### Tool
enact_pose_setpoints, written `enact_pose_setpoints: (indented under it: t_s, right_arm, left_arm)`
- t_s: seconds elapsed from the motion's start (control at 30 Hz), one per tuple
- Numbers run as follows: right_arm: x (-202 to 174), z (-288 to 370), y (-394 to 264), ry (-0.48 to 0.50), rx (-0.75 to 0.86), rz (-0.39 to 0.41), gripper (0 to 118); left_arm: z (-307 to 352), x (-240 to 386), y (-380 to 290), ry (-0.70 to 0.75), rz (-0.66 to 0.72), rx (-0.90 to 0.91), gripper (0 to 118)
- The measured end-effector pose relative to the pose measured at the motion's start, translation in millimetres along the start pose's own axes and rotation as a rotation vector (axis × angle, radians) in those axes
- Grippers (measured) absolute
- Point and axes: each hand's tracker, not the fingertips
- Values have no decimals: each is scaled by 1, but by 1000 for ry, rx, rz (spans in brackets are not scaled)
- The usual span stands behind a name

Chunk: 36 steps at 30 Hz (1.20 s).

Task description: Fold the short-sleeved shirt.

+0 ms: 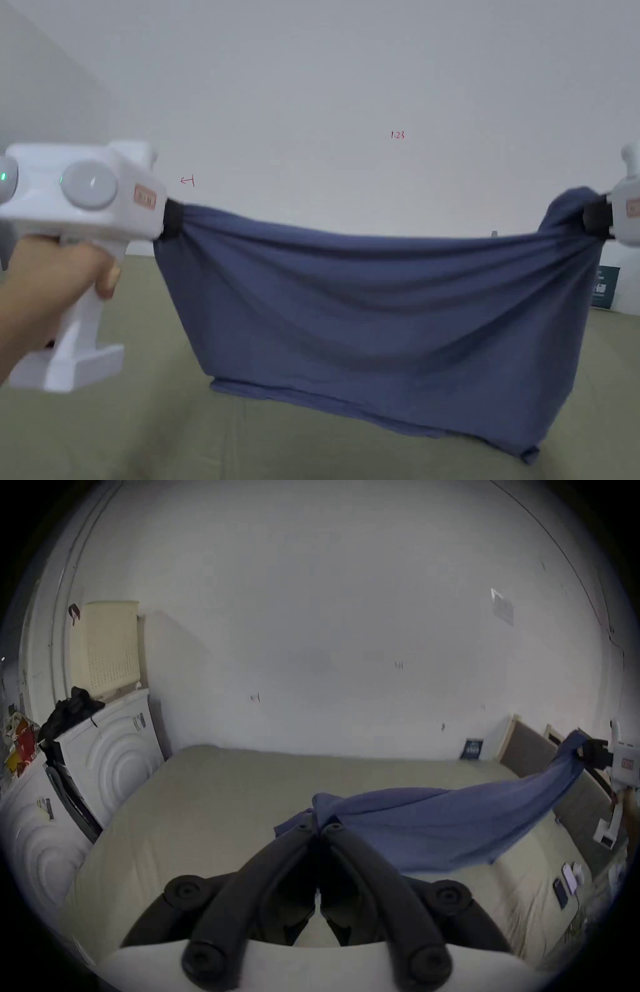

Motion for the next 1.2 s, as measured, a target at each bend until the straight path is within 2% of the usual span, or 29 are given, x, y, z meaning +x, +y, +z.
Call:
enact_pose_setpoints:
  t_s: [0.07, 0.17, 0.23, 0.3, 0.4, 0.57, 0.63, 0.77, 0.87, 0.97, 1.1, 1.13, 1.17, 1.2]
  right_arm:
    - [3, 12, -26, 16, -17, -23, 1]
    - [4, 31, -71, 49, -70, -104, 1]
    - [-1, 37, -99, 38, -129, -92, 1]
    - [-8, 43, -126, 26, -184, -112, 1]
    - [-16, 52, -167, 54, -284, -206, 1]
    - [-20, 82, -223, 64, -356, -192, 1]
    - [-7, 90, -247, 114, -405, -210, 1]
    - [2, 117, -290, 123, -466, -278, 1]
    - [0, 128, -315, 131, -495, -270, 1]
    - [-2, 133, -336, 129, -528, -216, 1]
    - [-1, 130, -354, 130, -554, -277, 1]
    - [0, 126, -357, 135, -562, -287, 5]
    - [-1, 126, -359, 135, -573, -291, 29]
    - [0, 125, -359, 113, -588, -289, 62]
  left_arm:
    - [11, -3, -30, -16, -22, -30, 0]
    - [26, -7, -77, -32, -30, -73, 0]
    - [32, -10, -103, -44, -19, -117, 0]
    - [36, -8, -128, -58, 1, -176, 0]
    - [41, -8, -165, -57, 36, -275, 0]
    - [57, -22, -219, -96, 116, -355, 0]
    - [69, -29, -239, -105, 129, -369, 0]
    - [82, -34, -270, -125, 94, -412, 0]
    - [89, -30, -289, -138, 48, -428, 0]
    - [89, -29, -306, -145, 27, -486, 0]
    - [85, -29, -321, -137, 19, -519, 0]
    - [77, -33, -327, -135, 16, -526, 5]
    - [75, -34, -329, -124, 15, -531, 31]
    - [73, -34, -329, -94, 18, -542, 67]
